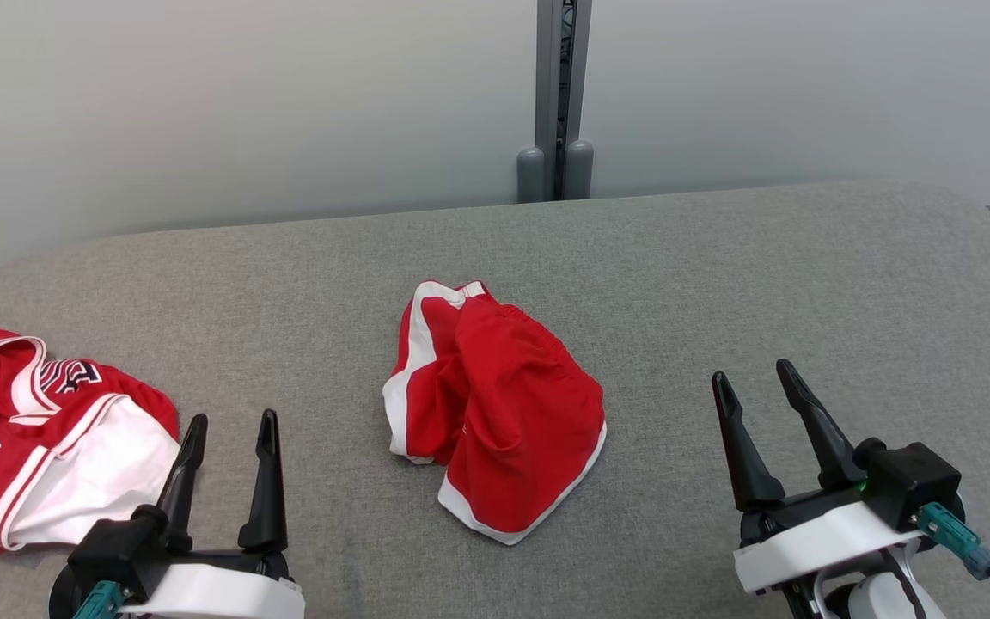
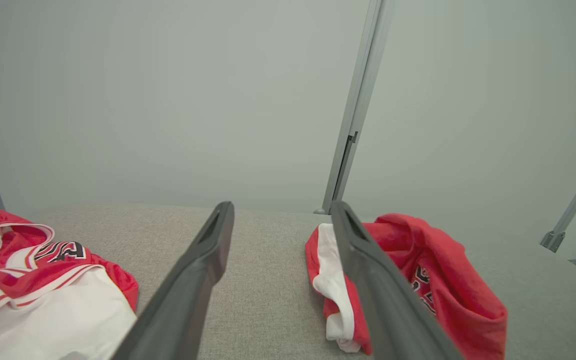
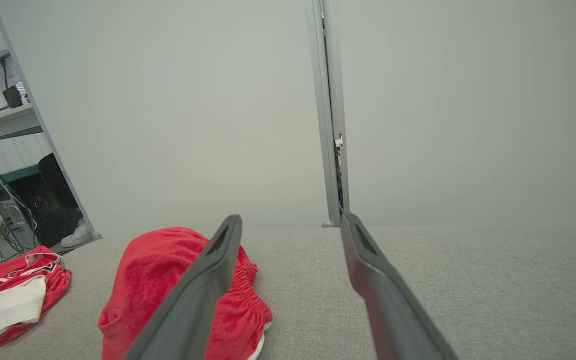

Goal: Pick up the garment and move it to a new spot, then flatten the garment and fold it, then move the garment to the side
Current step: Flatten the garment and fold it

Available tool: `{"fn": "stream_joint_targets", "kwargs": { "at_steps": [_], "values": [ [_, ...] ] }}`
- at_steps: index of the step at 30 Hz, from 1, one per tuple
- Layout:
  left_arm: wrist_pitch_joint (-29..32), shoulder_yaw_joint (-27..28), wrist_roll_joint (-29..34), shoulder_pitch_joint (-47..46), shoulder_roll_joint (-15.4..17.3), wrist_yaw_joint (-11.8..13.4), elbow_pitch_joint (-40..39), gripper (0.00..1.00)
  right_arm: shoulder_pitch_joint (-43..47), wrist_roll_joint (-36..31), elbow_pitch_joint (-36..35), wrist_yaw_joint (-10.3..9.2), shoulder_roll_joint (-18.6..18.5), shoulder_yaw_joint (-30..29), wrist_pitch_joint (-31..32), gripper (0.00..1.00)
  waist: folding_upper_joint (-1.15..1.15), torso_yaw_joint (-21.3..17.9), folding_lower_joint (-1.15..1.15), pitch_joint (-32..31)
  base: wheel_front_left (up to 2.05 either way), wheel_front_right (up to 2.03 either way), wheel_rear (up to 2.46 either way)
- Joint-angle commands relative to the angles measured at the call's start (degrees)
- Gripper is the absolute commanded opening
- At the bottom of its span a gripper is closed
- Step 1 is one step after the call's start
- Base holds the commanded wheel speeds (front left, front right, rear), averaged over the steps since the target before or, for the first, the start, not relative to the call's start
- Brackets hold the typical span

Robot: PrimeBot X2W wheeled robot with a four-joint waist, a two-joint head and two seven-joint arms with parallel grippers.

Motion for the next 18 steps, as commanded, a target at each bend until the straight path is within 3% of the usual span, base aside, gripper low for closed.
{"fn": "stream_joint_targets", "kwargs": {
  "at_steps": [1,10,18],
  "values": [
    [-0.3,0.6,0.6,-0.3,-0.1,-0.5,0.2,1.00,-0.4,0.0,0.4,0.12,-0.2,0.1,-0.3,1.00,0.00,0.1,0.00,0.0,0.00,0.00,0.00],
    [-0.3,1.8,2.3,-0.2,-2.1,-2.3,0.9,1.00,-1.6,0.6,3.9,0.13,-1.8,1.6,-0.3,1.00,0.00,1.0,0.00,-0.3,0.00,0.00,0.00],
    [-0.3,1.8,2.9,-0.5,-3.1,-3.4,1.7,1.00,-7.9,4.1,14.9,0.12,-4.9,5.5,2.5,1.00,0.00,4.7,0.00,-0.4,0.00,0.00,0.00]
  ]
}}
